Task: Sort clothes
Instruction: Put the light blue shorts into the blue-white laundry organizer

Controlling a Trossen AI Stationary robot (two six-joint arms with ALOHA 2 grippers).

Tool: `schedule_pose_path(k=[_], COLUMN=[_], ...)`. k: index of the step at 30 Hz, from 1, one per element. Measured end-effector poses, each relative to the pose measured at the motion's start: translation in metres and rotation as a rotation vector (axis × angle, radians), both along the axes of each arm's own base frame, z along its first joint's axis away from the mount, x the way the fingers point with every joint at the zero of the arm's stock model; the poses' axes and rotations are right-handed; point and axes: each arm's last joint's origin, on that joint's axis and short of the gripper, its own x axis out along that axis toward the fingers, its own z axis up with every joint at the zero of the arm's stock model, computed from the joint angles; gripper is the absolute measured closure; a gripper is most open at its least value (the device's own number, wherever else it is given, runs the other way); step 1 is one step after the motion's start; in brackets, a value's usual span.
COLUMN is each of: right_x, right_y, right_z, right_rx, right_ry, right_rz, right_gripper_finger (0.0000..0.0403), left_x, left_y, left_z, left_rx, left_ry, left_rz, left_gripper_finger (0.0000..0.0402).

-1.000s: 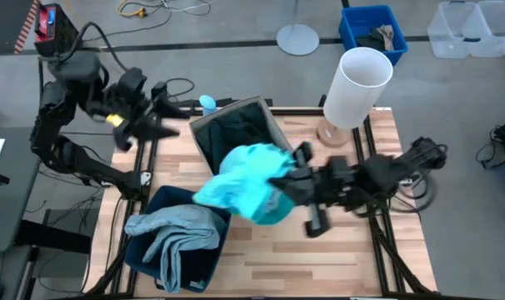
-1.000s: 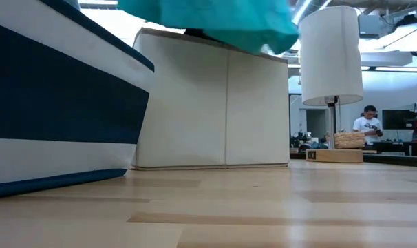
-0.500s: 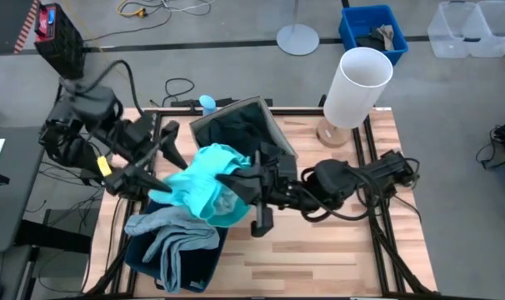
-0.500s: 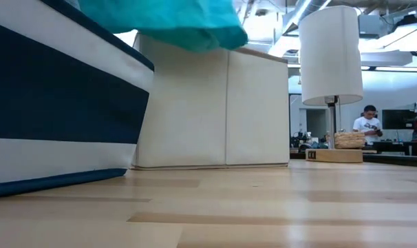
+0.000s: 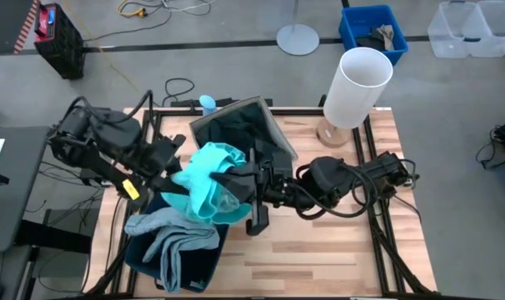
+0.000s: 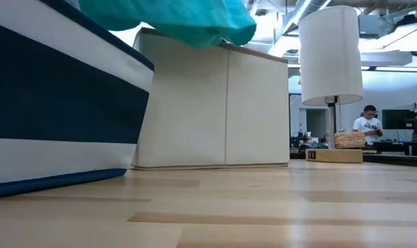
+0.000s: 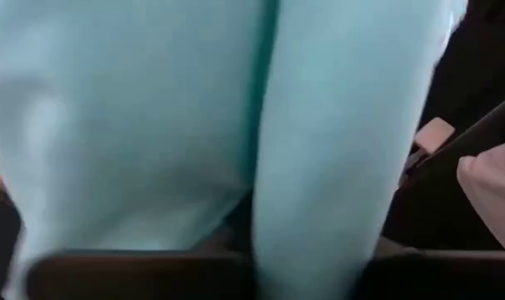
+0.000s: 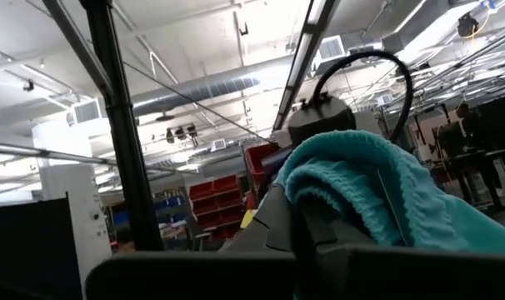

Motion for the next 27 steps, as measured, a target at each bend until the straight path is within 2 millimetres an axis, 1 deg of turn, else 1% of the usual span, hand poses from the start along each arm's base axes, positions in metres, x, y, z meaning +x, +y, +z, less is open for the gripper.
schedule_pose_path(k=[1,2,3,7,10,12,15,17,22,23,25,27], right_x=[-0.001,-0.002,-0.004,-0.018,-0.035,-0.049,-0.071,-0.083,-0.101,-0.104,-0.108,-0.108], right_y=[0.0,0.001,0.0,0.003,0.005,0.005,0.002,-0.001,-0.007,-0.008,-0.011,-0.013], right_z=[0.001,0.0,0.001,0.005,0.01,0.016,0.026,0.032,0.039,0.039,0.041,0.041], right_rx=[-0.004,-0.015,-0.025,-0.074,-0.11,-0.126,-0.147,-0.154,-0.169,-0.171,-0.173,-0.184], right_ry=[0.009,0.026,0.044,0.15,0.226,0.258,0.29,0.303,0.335,0.34,0.345,0.352], right_rz=[0.001,0.009,0.014,0.041,0.067,0.082,0.101,0.11,0.117,0.116,0.114,0.104], right_gripper_finger=[0.0399,0.0394,0.0387,0.0346,0.0309,0.0285,0.0253,0.0238,0.0226,0.0226,0.0229,0.0232], left_x=[-0.001,-0.001,-0.002,-0.016,-0.031,-0.043,-0.06,-0.07,-0.087,-0.088,-0.089,-0.087], left_y=[-0.001,-0.001,-0.002,-0.006,-0.008,-0.009,-0.009,-0.007,-0.002,-0.003,-0.006,-0.01], left_z=[0.0,0.0,-0.001,0.0,0.002,0.003,0.003,-0.001,-0.015,-0.016,-0.016,-0.018], left_rx=[0.003,0.005,0.005,0.006,-0.005,-0.044,-0.125,-0.166,-0.226,-0.25,-0.292,-0.313], left_ry=[0.001,0.005,0.008,0.019,0.026,0.046,0.126,0.205,0.454,0.481,0.504,0.538], left_rz=[-0.004,-0.007,-0.017,-0.072,-0.123,-0.169,-0.195,-0.166,-0.033,-0.026,-0.067,-0.076], left_gripper_finger=[0.0366,0.0382,0.0388,0.0396,0.0398,0.0399,0.0399,0.0399,0.04,0.04,0.0401,0.0401])
